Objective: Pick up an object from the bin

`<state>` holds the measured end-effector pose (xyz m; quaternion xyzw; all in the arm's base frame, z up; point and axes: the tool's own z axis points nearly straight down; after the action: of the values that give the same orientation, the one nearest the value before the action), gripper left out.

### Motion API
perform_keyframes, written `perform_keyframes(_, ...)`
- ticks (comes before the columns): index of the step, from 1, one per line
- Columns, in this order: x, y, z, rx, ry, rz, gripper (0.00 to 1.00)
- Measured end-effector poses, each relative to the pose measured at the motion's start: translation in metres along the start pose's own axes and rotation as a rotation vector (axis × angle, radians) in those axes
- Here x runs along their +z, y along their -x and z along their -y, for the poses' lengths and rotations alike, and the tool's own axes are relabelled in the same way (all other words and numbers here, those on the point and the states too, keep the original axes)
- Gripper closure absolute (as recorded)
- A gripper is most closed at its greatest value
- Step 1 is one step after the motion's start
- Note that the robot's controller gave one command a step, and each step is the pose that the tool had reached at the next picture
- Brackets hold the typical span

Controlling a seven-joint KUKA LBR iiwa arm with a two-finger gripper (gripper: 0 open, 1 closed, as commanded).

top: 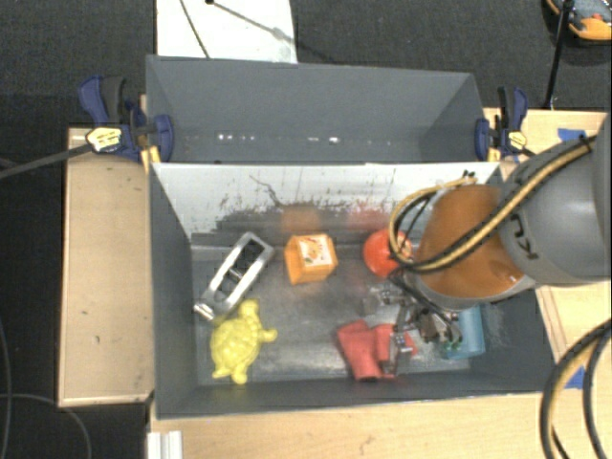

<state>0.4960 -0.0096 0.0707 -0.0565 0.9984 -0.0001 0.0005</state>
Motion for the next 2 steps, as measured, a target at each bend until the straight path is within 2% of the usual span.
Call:
perform_keyframes(1, 0.0003, 0.0102, -0.0125, -0.419, 0.000, 0.007, 1.00)
perform_keyframes(2, 0.0003, 0.0119, -0.0025, -0.545, -0.001, 0.008, 1.00)
